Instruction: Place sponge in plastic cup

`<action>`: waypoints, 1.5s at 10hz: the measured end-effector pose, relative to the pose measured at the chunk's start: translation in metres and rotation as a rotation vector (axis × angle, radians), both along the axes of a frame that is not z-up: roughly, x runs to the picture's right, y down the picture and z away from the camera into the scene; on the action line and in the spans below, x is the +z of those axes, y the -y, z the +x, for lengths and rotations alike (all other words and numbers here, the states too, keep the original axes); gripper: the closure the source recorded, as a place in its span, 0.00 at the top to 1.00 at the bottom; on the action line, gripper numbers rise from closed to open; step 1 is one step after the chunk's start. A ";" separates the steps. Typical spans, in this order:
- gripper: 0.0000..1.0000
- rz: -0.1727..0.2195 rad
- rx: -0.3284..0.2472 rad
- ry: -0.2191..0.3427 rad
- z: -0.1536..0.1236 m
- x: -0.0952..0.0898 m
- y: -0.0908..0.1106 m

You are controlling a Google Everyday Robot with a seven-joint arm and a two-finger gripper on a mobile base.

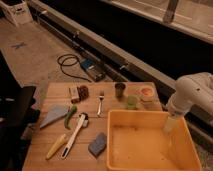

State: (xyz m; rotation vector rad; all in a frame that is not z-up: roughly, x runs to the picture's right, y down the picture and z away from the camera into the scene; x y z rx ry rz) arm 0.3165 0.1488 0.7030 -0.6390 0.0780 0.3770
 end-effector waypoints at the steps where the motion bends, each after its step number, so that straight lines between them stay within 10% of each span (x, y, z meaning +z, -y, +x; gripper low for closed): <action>1: 0.80 0.000 0.000 0.000 0.000 0.000 0.000; 10: 0.80 0.005 0.000 0.003 0.000 0.000 0.001; 15: 0.80 0.074 -0.129 0.092 -0.052 -0.027 0.044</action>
